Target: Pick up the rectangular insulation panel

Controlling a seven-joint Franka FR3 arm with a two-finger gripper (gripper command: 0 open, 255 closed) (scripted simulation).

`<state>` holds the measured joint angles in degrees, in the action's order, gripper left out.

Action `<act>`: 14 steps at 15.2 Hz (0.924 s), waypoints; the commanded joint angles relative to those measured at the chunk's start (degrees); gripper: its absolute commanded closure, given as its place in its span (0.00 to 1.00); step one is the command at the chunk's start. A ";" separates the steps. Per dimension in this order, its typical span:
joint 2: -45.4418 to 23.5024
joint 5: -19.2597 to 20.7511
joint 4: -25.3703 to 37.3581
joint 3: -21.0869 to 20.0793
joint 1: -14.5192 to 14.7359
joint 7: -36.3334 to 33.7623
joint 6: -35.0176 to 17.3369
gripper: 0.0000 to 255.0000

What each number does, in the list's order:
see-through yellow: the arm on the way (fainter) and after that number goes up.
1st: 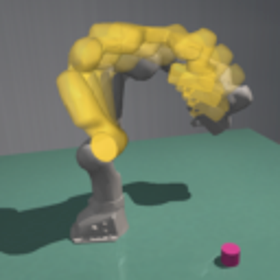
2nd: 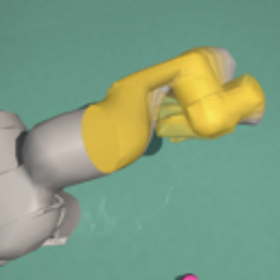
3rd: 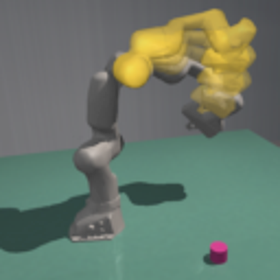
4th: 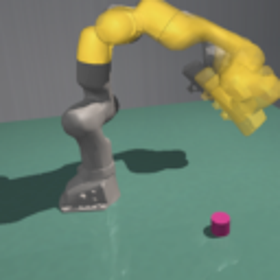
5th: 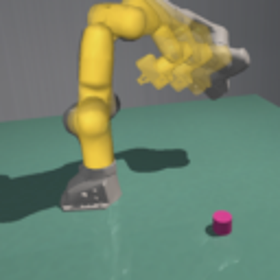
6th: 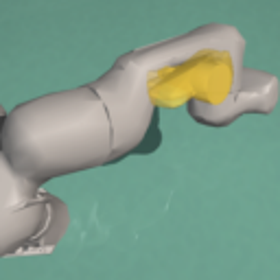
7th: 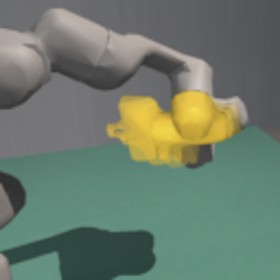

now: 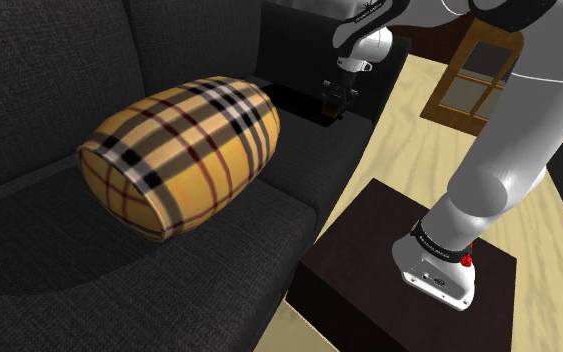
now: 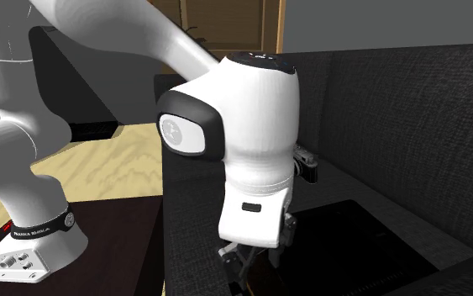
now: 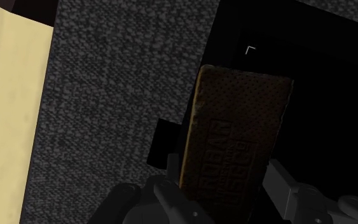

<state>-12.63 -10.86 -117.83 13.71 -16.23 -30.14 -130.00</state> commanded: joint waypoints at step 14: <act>2.03 1.00 1.31 0.28 0.13 -0.84 3.20 1.00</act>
<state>-10.92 -10.02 -116.72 13.95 -16.12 -30.85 -127.32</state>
